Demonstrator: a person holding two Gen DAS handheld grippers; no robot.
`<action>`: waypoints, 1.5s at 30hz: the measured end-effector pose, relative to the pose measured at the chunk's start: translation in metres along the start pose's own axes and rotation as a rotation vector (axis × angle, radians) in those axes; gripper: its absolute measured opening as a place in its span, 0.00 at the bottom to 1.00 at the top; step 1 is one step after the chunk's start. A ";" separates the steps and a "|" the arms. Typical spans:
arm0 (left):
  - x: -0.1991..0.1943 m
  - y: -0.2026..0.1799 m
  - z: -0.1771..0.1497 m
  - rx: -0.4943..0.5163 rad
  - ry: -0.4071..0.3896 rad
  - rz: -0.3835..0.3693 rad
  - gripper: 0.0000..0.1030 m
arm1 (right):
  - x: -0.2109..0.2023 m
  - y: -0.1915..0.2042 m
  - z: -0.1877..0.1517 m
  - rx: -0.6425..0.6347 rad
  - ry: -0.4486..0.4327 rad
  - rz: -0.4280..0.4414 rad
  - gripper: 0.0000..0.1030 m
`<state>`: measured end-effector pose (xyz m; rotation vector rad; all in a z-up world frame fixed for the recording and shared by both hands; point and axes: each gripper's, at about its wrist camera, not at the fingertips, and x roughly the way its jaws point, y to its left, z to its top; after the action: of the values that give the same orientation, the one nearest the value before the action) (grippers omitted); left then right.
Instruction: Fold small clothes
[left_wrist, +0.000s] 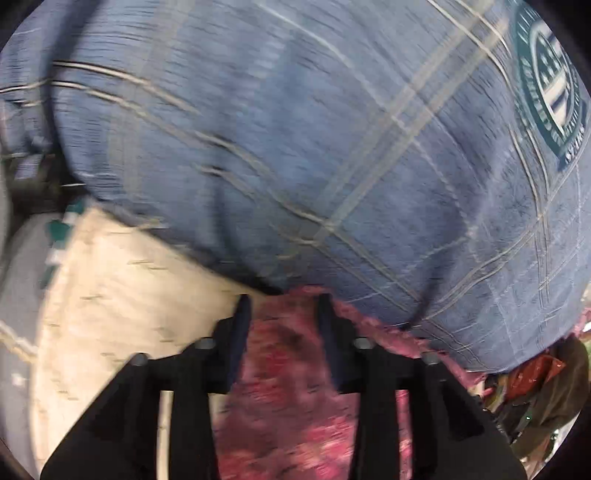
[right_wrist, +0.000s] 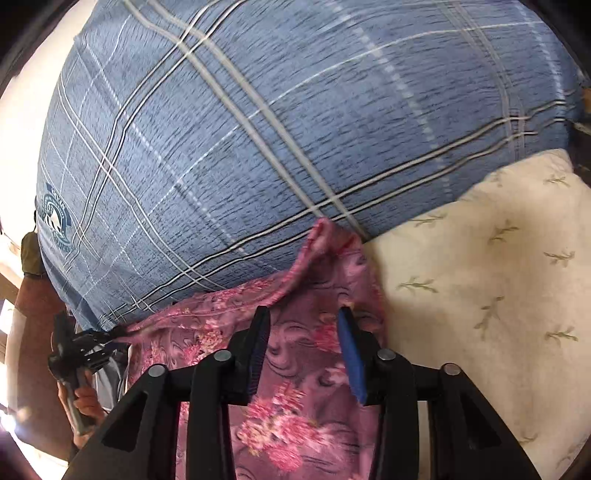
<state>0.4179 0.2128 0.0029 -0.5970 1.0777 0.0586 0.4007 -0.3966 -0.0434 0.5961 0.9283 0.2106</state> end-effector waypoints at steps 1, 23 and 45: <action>-0.002 0.007 -0.004 0.007 0.013 0.011 0.54 | -0.005 -0.006 -0.001 0.017 -0.002 0.003 0.43; -0.039 0.058 -0.194 -0.210 0.288 -0.429 0.82 | -0.088 -0.050 -0.116 0.153 0.078 0.277 0.55; -0.025 0.055 -0.149 -0.232 0.166 -0.202 0.06 | -0.056 -0.018 -0.120 0.268 -0.039 0.221 0.12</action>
<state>0.2673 0.1929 -0.0493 -0.9300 1.1746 -0.0432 0.2700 -0.3879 -0.0686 0.9495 0.8587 0.2741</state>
